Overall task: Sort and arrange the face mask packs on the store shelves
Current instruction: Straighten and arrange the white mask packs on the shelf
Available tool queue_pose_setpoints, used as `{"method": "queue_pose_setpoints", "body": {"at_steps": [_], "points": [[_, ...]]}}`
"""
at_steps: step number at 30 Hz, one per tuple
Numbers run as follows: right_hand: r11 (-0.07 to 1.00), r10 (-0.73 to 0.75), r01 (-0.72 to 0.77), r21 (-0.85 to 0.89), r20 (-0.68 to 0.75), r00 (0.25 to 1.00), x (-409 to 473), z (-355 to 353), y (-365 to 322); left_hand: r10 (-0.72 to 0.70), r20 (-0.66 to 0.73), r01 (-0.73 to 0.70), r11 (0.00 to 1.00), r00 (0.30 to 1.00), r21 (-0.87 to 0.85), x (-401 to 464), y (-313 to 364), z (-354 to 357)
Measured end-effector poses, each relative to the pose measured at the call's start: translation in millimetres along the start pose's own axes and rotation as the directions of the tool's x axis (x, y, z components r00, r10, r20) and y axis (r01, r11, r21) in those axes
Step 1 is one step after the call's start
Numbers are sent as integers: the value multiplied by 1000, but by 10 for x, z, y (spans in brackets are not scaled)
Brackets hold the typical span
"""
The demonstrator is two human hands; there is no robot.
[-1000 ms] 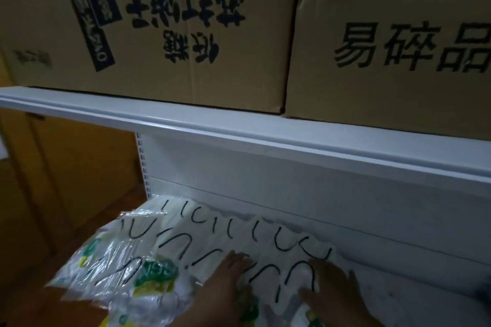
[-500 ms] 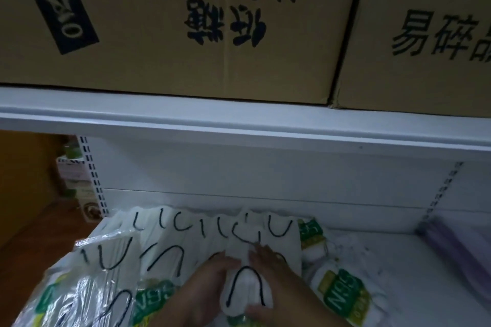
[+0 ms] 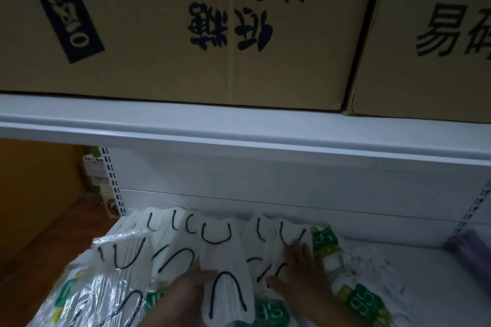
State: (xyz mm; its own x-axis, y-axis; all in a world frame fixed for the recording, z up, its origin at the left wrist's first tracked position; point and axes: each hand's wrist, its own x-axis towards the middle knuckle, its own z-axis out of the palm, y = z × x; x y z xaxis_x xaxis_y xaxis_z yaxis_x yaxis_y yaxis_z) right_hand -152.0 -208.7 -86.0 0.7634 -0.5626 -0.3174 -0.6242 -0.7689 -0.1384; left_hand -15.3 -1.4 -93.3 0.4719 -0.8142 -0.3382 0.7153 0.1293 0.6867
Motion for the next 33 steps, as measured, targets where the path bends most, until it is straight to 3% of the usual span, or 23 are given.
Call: {"method": "queue_pose_setpoints", "body": {"at_steps": [4,7,10,12,15,17,21,23,26,29,33], "points": [[998,10,-7,57,-46,999,48,-37,5,33,67,-32,999,997,-17,-12,-13,97],[978,4,18,206,-106,994,-5,-104,28,44,57,-44,999,997,-4,-22,-33,216],[878,13,55,476,-140,990,-128,-186,34,42,0,-42,999,999,3,22,-80,302],[818,-82,163,552,-168,982,-250,-262,-80,24,-6,-24,998,1000,-65,23,-98,414],[876,-293,319,363,-127,948,-418,-265,-369,-54,36,58,992,998,-109,15,-125,554],[888,-395,404,218,-85,915,-472,-222,-515,-34,51,38,997,998,-69,26,-139,577],[845,-443,445,297,-78,893,-443,-102,-560,84,64,-87,995,994,50,-20,-122,455],[813,-419,438,384,-136,898,-370,-87,-518,120,41,-123,990,992,67,-70,-93,384],[825,-243,283,490,-144,959,-173,-131,-354,148,9,-148,988,989,41,-135,-43,298],[955,-85,121,270,-141,986,18,-72,-182,173,-43,-170,983,984,72,-175,-12,225],[996,-64,68,65,-59,996,124,79,-145,140,-102,-129,986,985,108,-212,17,232]]}}
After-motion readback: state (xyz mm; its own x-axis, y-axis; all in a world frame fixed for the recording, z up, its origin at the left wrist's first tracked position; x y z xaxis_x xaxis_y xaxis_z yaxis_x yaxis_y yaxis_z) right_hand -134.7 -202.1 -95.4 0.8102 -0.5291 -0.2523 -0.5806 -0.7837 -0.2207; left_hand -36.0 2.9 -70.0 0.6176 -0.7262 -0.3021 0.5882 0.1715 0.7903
